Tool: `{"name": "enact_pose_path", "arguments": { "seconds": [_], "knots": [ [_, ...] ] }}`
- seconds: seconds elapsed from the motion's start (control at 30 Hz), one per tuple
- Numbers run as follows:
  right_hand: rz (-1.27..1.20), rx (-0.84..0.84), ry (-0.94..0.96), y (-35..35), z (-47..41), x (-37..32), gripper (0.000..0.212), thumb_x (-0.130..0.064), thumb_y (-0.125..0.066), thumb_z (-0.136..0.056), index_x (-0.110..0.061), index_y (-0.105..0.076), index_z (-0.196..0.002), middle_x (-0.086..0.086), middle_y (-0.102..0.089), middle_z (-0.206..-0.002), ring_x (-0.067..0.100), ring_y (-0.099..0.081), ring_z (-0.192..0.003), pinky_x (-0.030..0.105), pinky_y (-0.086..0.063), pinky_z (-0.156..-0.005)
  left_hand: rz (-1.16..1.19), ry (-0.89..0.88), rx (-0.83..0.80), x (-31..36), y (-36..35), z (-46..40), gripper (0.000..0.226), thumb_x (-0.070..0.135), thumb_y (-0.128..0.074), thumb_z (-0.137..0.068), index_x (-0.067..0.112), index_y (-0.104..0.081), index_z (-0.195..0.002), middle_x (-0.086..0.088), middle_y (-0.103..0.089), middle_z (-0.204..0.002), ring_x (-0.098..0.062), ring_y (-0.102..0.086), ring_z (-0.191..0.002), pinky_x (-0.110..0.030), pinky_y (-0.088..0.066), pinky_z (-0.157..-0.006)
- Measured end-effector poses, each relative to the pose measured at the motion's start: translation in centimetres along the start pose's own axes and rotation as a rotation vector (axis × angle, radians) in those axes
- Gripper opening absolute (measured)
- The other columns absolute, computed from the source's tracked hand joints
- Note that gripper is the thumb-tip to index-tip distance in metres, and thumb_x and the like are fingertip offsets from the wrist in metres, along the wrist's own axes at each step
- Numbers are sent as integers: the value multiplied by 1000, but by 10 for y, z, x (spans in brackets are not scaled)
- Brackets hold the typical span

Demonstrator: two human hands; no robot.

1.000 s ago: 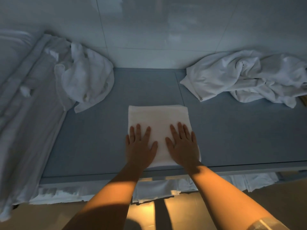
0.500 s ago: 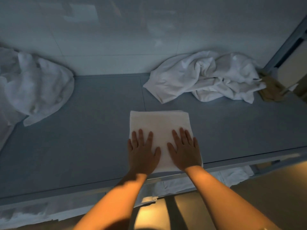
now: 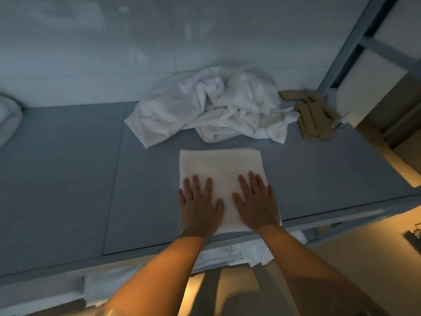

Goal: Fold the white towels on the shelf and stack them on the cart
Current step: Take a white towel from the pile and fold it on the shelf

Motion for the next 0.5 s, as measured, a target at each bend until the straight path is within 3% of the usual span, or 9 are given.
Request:
{"name": "enact_pose_path", "arguments": {
  "seconds": [0.23, 0.3, 0.37, 0.43, 0.5],
  "knots": [
    [-1, 67, 65, 21, -13, 44, 60, -51, -38, -97, -25, -28, -149, 7, -24, -157, 27, -20, -145, 49, -16, -115, 20, 41, -63, 53, -10, -10, 72, 59, -26, -90, 28, -7, -153, -13, 5, -160, -37, 12, -145, -54, 6, -114],
    [-63, 126, 78, 29, -20, 43, 53, -42, -50, -94, -16, -47, -140, 16, -42, -146, 35, -38, -136, 53, -24, -111, 35, 69, -32, 52, 4, -16, 67, 56, -30, -87, 27, -31, -147, -14, -23, -155, -37, -12, -144, -56, -2, -114],
    [-120, 187, 117, 40, -34, 35, 43, -27, -53, -92, -8, -56, -130, 20, -52, -135, 38, -47, -126, 52, -26, -110, 73, 69, 112, 49, 30, -32, 56, 47, -35, -82, 20, -54, -128, -10, -50, -132, -34, -38, -128, -57, -15, -111],
    [-163, 171, 225, 42, -54, 9, 40, -17, -49, -95, -7, -52, -134, 16, -47, -142, 33, -40, -134, 47, -17, -116, 74, 14, 201, 48, 44, -54, 49, 35, -40, -86, 14, -54, -127, -11, -50, -133, -33, -38, -129, -51, -14, -114],
    [-153, 138, 384, 38, -77, -27, 43, -17, -41, -99, -11, -42, -142, 8, -35, -151, 24, -26, -143, 40, -8, -119, 55, -42, 191, 46, 43, -79, 49, 27, -39, -94, 12, -42, -140, -12, -35, -150, -29, -21, -142, -43, -3, -116]
  ]
}}
Point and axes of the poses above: each hand's wrist, its own z-axis away from the middle knuckle, its own y-axis out of the back of the hand, x = y × z, the point moved 8 cm from there along -z, towards the middle knuckle
